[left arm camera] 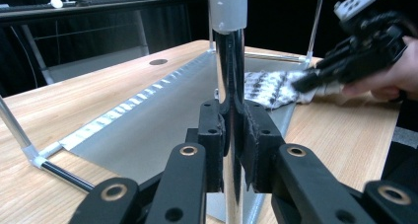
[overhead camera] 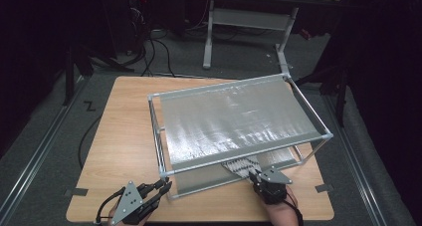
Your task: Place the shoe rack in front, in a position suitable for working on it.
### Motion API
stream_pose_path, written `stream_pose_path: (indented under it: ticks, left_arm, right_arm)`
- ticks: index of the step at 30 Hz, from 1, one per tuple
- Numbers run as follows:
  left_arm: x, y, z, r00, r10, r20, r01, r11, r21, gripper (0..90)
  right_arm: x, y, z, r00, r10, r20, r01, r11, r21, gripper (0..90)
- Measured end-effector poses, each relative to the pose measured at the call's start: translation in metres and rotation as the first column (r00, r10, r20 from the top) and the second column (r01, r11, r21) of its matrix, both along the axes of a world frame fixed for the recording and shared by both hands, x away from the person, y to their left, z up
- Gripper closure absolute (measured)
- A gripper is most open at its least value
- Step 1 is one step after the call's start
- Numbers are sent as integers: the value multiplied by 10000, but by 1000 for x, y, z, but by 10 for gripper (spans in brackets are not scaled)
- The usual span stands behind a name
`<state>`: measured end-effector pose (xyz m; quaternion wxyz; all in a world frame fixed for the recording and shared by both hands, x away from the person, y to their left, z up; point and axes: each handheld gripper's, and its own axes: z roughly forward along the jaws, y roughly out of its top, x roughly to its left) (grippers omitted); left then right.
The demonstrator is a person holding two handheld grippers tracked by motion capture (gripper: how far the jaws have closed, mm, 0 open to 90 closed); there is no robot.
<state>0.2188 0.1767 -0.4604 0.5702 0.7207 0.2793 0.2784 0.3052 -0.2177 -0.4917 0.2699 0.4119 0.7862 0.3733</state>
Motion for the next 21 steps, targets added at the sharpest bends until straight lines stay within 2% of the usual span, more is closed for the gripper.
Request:
stream_pose_path:
  ticks: [1,3,5,7,9,10,11,15,19,21]
  left_arm:
    - [0,0,0,10000,-8,10,8,10000,15,797]
    - [0,0,0,10000,-15,7,15,10000,8,797]
    - [0,0,0,10000,-17,11,17,10000,19,797]
    - [0,0,0,10000,-27,4,27,10000,18,797]
    - [0,0,0,10000,-38,-3,38,10000,16,797]
    - [0,0,0,10000,-38,-3,38,10000,16,797]
    - [0,0,0,10000,-31,2,31,10000,3,797]
    - [0,0,0,10000,-30,-5,30,10000,-4,797]
    - [0,0,0,10000,-34,-8,34,10000,-5,797]
    - [0,0,0,10000,-43,-18,43,10000,-9,797]
  right_arm:
    - [-2,-9,9,9979,-310,569,301,9994,171,772]
    - [0,-25,19,9900,-900,1088,858,9954,422,770]
    - [5,-41,23,9809,-1435,1316,1380,9892,497,768]
    - [14,-60,24,9670,-2124,1408,2048,9765,669,766]
    - [22,-72,21,9573,-2515,1428,2455,9676,587,765]
    - [22,-72,21,9573,-2515,1428,2455,9676,587,765]
    - [32,-84,14,9468,-2953,1277,2906,9553,551,763]
    - [45,-96,1,9366,-3372,953,3349,9414,398,750]
    - [51,-100,-9,9395,-3416,242,3405,9394,398,707]
    - [51,-101,-9,9418,-3358,178,3347,9412,468,678]
